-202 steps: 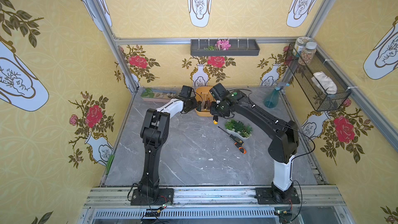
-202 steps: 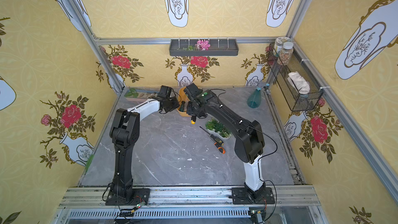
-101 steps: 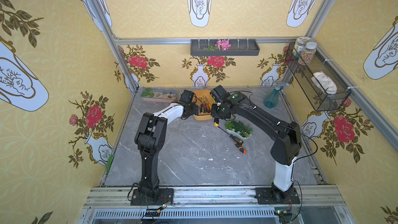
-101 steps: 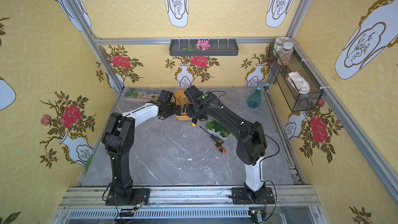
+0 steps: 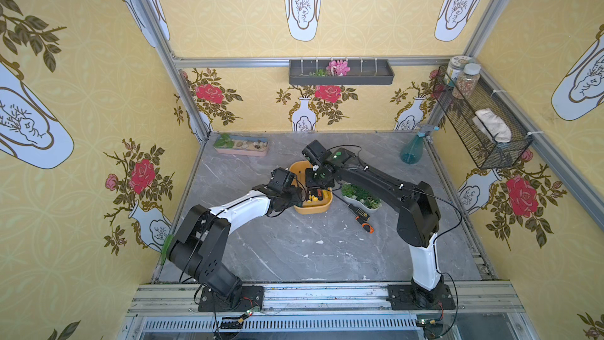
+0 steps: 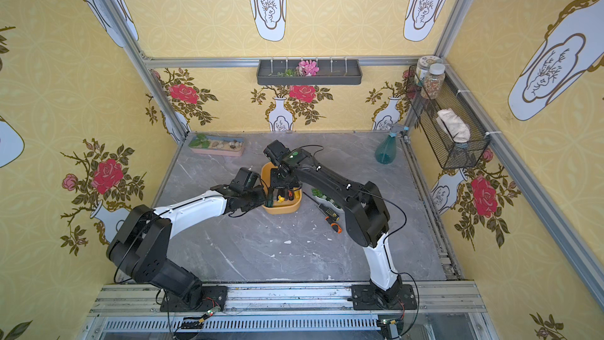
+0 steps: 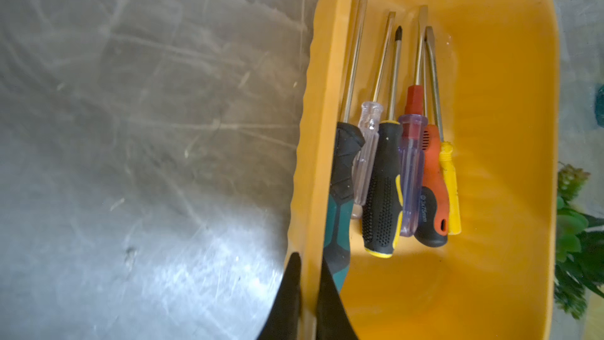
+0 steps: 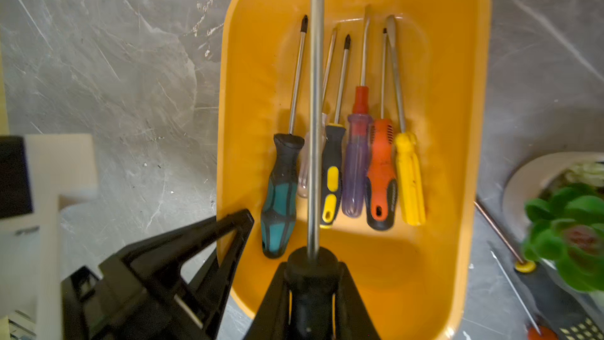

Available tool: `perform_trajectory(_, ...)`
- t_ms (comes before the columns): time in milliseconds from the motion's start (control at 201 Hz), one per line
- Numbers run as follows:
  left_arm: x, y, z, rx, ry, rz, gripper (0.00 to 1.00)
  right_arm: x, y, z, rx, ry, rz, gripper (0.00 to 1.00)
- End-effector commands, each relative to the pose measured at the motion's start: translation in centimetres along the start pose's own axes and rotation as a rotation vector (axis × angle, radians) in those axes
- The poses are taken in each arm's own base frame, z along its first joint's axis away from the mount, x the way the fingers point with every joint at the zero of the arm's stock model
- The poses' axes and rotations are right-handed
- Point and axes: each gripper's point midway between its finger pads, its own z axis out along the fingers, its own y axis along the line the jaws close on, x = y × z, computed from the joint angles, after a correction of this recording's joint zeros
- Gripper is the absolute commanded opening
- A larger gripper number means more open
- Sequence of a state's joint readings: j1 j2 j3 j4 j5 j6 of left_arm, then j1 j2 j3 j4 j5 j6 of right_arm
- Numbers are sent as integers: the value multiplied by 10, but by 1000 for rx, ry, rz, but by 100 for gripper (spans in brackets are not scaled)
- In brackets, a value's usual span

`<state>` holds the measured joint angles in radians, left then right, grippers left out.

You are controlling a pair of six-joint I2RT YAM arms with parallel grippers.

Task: Put the screwdriver on the desktop into the storage box
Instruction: Move the storage box to the center of the board, then place the screwdriver in the storage box.

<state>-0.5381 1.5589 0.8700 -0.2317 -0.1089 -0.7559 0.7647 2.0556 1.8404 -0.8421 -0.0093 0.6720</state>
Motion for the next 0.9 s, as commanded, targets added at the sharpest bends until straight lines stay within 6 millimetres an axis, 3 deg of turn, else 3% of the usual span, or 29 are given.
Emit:
perform_trajectory(0,6,-5,-2,45,-17,-87,21,2,6,17,-13,2,-18,12)
perform_trajectory(194,5,2,-13,45,-61,-135,34,16,-7,51,27,40,-1,15)
perform_trajectory(408,-5,0,-34,80,-124,-215,38,15,-10,59,29,23,-2,46)
perform_trajectory(518,-10,1,-42,90,-156,-251,38,7,-11,44,41,-7,-18,54)
perform_trajectory(658,-16,3,-51,95,-199,-266,39,5,-25,-2,62,-93,-96,58)
perform_trajectory(732,-20,3,-56,108,-225,-270,39,24,-47,-14,99,-74,-155,59)
perform_trajectory(897,-25,1,-62,158,-270,-279,40,87,-109,-33,220,79,-237,60)
